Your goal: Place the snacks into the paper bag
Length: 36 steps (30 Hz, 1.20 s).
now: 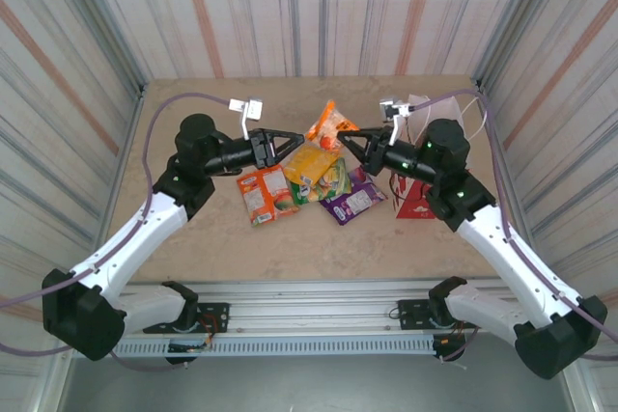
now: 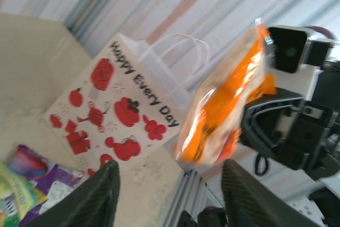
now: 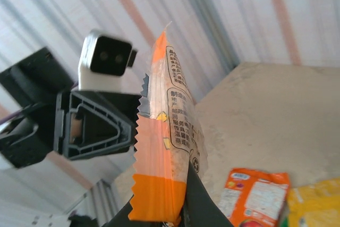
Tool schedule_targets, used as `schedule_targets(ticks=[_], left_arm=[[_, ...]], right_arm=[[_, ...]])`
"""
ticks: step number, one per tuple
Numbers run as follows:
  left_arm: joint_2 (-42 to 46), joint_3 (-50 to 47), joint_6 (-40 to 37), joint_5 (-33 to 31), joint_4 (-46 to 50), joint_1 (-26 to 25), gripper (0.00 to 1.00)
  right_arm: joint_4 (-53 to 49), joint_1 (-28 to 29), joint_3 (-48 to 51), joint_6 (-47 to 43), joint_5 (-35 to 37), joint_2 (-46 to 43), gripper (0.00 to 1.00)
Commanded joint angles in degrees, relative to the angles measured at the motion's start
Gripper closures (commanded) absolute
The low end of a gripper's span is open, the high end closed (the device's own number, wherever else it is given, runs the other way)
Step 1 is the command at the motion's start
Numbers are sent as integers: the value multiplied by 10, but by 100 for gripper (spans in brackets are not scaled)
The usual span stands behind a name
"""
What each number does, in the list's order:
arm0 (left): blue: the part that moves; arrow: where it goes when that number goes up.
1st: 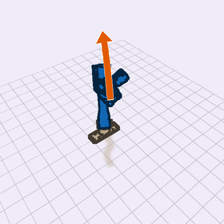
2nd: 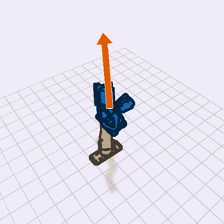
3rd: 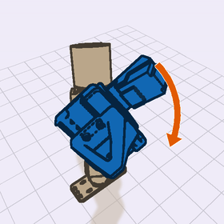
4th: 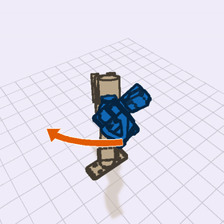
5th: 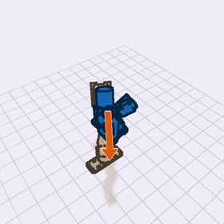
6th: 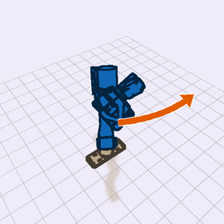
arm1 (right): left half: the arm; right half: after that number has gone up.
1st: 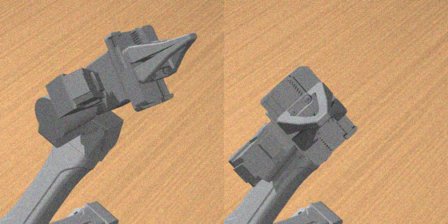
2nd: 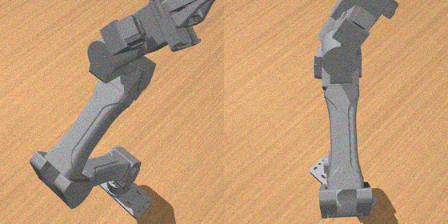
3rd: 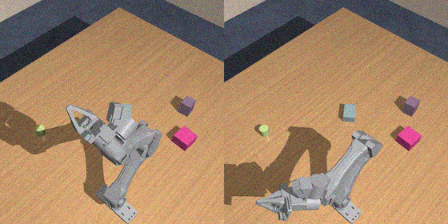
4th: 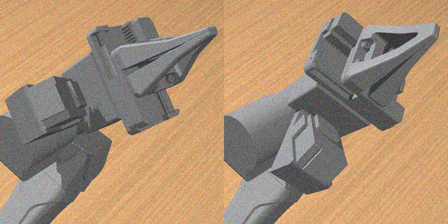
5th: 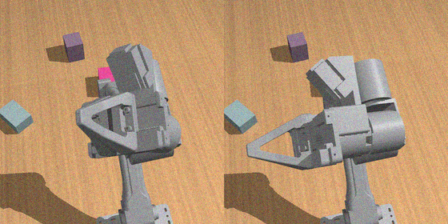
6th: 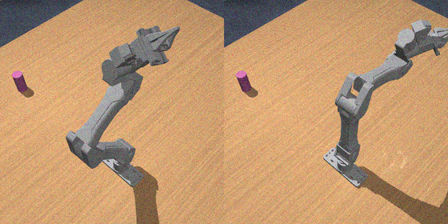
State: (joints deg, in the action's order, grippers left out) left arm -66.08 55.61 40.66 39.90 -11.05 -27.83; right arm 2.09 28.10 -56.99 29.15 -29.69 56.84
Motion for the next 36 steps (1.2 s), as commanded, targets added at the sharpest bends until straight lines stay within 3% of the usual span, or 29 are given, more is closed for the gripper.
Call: schedule_targets(ticks=[1,4,7,14,20,29,31,34,36], left_arm=[[22,0,-21,-90,88,1,42],[22,-5,-22,-153,163,3,41],[15,-21,-16,-171,194,10,40],[-24,-38,-24,-168,228,19,42],[-53,-31,-23,-150,232,21,43],[-84,-16,-30,-146,255,26,44],[-92,-12,-32,-141,265,31,44],[-101,-10,-30,-128,273,38,44],[-104,-8,-34,-125,281,42,44]], right_arm=[[-37,-29,-51,-19,72,-27,99],[-70,-68,-83,-22,109,-35,100],[-117,-110,-123,-39,134,-37,100],[-211,-216,-199,-57,197,-34,100],[-292,-296,-204,-66,252,-25,99],[-336,-325,-136,-79,190,-5,95],[-342,-325,-126,-83,186,-5,87],[-355,-325,-125,-91,182,12,62],[-362,-325,-130,-93,179,12,54]])
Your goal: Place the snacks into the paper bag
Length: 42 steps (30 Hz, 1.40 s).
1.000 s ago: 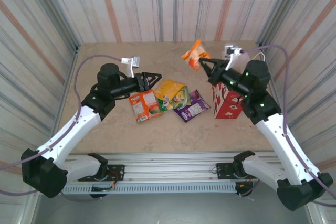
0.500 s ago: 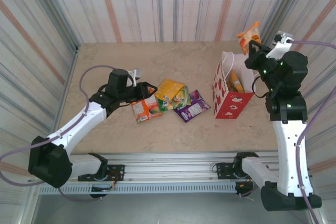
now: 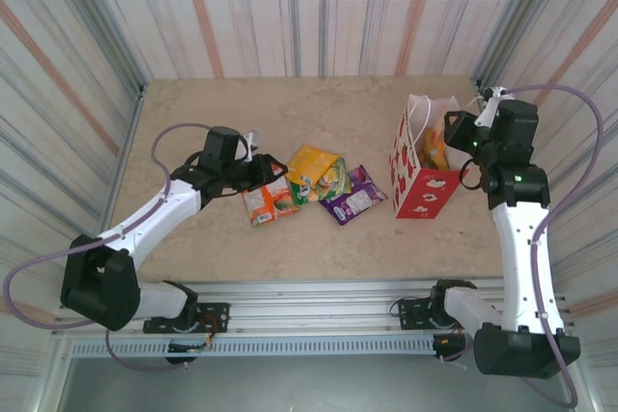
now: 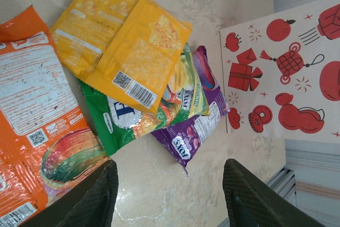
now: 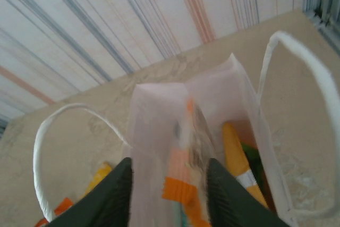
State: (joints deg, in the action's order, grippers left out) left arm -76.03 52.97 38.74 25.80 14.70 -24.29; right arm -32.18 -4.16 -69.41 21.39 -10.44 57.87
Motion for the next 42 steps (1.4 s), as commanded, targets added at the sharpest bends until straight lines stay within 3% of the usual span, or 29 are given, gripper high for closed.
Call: schedule_targets(ticks=[1,6,13,22,30,42], left_arm=[[-6,19,-15,15,27,10,44],[-11,21,-16,32,39,30,44],[-23,30,-31,55,77,69,44],[-51,34,-45,43,105,116,44],[-120,40,-76,24,142,157,44],[-202,59,-90,-22,142,163,42]], right_arm=[[-21,-2,-9,-15,-15,-1,54],[-22,35,-24,-13,-13,-30,53],[-28,221,-72,-23,57,-16,50],[15,400,-71,-28,85,50,49],[78,461,-27,-11,71,73,47],[112,495,-27,-16,46,122,47]])
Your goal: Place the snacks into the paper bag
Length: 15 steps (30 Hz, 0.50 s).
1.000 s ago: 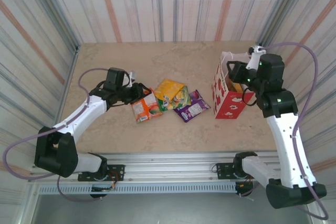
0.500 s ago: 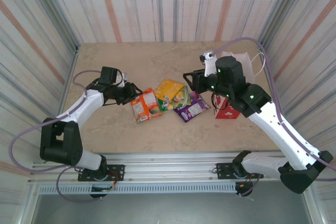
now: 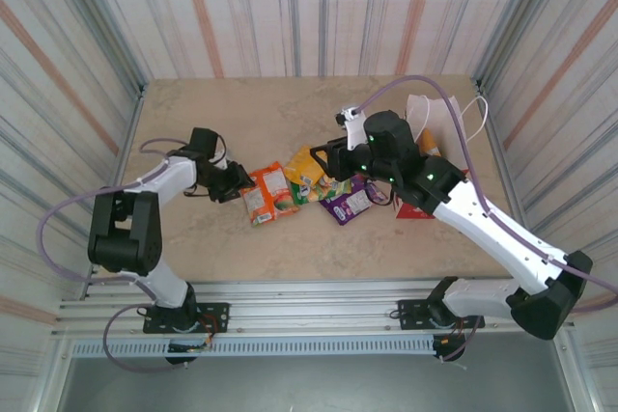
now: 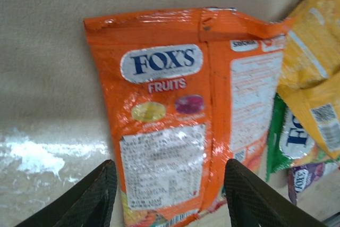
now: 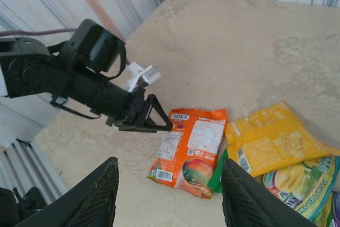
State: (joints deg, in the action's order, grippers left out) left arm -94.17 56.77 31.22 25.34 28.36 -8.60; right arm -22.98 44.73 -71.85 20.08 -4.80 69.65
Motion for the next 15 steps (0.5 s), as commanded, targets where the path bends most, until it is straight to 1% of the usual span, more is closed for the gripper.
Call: schedule_targets(ticks=[1,7,10,13,15], left_arm=[[-28,25,-15,-20,5,6,42],[-69,45,-18,-38,2,7,40],[-87,48,-16,-39,-10,7,41],[-110,53,-17,-35,-19,7,45],[-119,52,-14,-30,-28,7,51]], right_arm=[[24,8,-1,-3,-13,7,47],[30,12,3,-2,-13,9,47],[32,12,6,-2,-11,7,47],[33,12,10,-3,-9,2,47],[42,11,17,-1,-8,-1,47]])
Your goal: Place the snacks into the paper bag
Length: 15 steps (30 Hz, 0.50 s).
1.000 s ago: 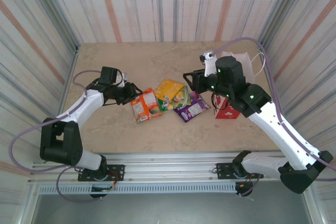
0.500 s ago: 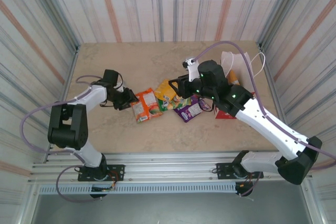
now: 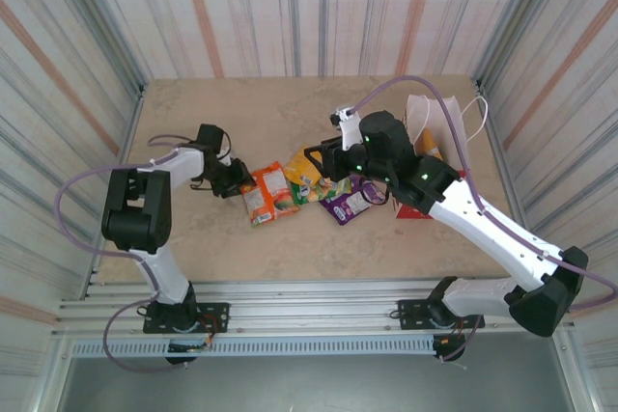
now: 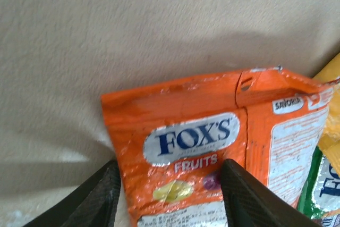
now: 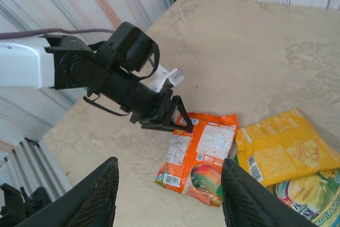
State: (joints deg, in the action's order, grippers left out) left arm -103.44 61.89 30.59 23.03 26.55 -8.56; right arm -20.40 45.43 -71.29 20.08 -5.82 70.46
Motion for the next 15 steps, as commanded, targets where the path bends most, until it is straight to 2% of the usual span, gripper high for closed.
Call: schedule_targets(ticks=[1,4,7,12,15], left_arm=[[-27,-1,-5,-2,-18,5,56],[-21,-9,-1,6,-31,5,77],[5,-19,-2,6,-34,5,89],[65,-35,-5,23,-32,4,100],[111,-42,-5,48,-33,3,100]], right_arm=[[21,5,15,-1,2,-12,47],[23,4,19,-2,7,-12,47],[23,4,20,-4,5,-10,47],[33,3,31,-6,11,-15,47],[45,-1,44,-6,14,-23,46]])
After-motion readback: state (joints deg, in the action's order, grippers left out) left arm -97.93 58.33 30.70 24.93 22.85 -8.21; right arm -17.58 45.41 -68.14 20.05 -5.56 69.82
